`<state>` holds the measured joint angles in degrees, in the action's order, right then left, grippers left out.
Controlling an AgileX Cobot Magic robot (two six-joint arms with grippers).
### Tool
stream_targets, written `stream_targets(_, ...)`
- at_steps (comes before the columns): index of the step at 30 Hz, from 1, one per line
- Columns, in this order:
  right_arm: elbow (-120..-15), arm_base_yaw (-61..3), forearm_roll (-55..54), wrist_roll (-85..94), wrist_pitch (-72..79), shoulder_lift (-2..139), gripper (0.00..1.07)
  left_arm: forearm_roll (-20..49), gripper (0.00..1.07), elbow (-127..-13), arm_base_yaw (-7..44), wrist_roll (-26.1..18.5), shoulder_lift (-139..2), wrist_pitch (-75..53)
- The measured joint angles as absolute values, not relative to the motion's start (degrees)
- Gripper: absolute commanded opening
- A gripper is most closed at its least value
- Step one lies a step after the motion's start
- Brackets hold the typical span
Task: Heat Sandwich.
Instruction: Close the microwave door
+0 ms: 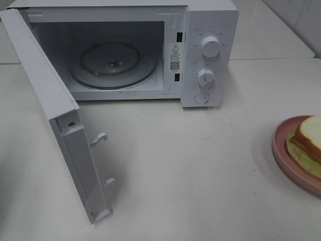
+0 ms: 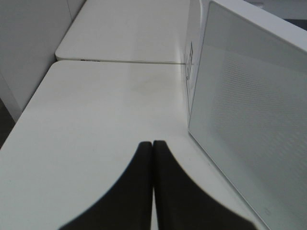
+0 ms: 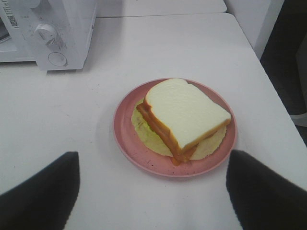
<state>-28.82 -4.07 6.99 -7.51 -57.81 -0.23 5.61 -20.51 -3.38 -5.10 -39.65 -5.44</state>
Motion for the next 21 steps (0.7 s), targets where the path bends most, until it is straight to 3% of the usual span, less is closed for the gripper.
stream_targets(9, -28.82, -4.07, 6.99, -7.51, -57.81, -0.23, 0.76, 3.21, 0.00, -13.46, -3.38, -6.13, -51.11, 22.29)
stream_targets(12, -28.82, -4.07, 6.99, -7.51, -57.81, -0.23, 0.76, 0.92, 0.00, -13.41, -3.38, -5.21, -53.97, 25.95)
stream_targets(21, -28.82, -4.07, 6.99, -7.51, -57.81, -0.23, 0.76, -14.50, 0.00, -13.41, -3.38, 5.96, -69.33, 40.16)
